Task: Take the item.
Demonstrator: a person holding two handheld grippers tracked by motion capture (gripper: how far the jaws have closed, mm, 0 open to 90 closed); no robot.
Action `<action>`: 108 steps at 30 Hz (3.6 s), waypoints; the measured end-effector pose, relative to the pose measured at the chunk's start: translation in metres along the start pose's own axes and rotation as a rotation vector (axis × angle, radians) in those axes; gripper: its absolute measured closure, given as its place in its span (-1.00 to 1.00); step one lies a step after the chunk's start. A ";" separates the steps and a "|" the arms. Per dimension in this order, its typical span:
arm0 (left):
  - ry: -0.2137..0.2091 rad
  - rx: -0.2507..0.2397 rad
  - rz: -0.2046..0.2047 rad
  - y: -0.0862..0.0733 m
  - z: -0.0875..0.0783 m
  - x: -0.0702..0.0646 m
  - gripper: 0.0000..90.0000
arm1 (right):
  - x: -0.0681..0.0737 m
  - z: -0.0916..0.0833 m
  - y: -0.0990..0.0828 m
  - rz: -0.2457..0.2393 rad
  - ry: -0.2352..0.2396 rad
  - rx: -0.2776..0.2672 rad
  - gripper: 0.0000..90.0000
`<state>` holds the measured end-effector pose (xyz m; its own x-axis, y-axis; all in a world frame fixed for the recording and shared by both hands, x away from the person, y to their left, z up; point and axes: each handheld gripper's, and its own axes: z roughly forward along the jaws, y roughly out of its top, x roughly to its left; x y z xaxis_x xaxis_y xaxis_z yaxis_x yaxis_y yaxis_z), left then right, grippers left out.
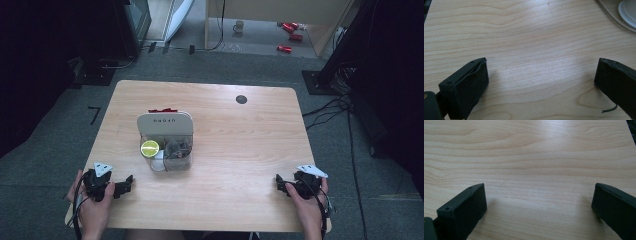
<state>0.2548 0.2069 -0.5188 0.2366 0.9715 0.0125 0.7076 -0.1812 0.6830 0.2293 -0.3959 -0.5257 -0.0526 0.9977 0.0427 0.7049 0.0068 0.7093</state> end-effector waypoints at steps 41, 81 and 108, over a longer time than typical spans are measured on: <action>0.005 -0.001 -0.006 0.005 0.005 -0.003 -1.00 | 0.088 -0.029 0.080 -0.021 0.142 -0.136 -0.84; 0.006 -0.002 -0.005 0.005 0.005 -0.003 -1.00 | 0.192 -0.019 0.140 -0.127 0.319 -0.182 -0.83; 0.006 -0.004 -0.005 0.005 0.005 -0.004 -1.00 | 0.248 -0.003 0.161 -0.123 0.420 -0.204 -0.60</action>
<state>0.2612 0.2014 -0.5190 0.2286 0.9734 0.0135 0.7065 -0.1754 0.6856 0.3276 -0.1479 -0.3988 -0.4380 0.8763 0.2006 0.5246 0.0679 0.8486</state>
